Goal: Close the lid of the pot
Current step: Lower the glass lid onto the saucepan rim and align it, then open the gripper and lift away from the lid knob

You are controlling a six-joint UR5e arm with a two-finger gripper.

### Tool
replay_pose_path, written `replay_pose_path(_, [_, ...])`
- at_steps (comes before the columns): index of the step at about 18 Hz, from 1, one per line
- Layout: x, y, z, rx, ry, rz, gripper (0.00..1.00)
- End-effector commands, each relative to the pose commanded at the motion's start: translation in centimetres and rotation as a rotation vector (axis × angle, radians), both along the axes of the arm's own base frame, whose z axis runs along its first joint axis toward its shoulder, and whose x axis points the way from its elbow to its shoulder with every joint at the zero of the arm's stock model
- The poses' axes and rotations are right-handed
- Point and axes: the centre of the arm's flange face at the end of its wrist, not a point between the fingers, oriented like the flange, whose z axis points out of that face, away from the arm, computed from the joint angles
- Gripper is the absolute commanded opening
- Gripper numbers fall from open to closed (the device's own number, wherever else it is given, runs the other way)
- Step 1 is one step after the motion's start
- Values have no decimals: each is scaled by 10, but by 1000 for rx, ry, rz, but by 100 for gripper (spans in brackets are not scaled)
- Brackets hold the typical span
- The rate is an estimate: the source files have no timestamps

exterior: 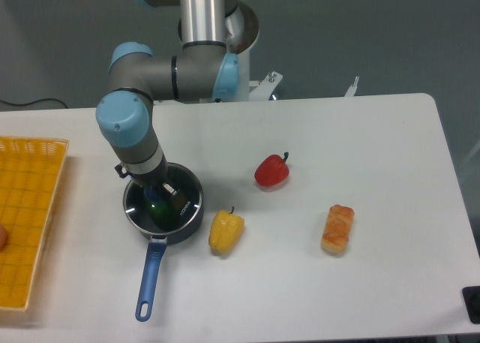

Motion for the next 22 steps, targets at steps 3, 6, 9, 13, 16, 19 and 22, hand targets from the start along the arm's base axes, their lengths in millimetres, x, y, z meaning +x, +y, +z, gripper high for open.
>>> replay_pose_path(3, [0, 1, 5, 8, 5, -2, 100])
replay_pose_path(6, [2, 2, 13, 14, 22, -7, 100])
replay_pose_path(9, [13, 0, 33, 35, 44, -25, 100])
replay_pose_path(13, [28, -3, 57, 63, 84, -37, 100])
replay_pose_path(16, [25, -9, 88, 104, 113, -30, 100])
replay_pose_path(19, [15, -22, 113, 112, 156, -14, 100])
replay_pose_path(22, [-17, -40, 133, 112, 177, 13, 100])
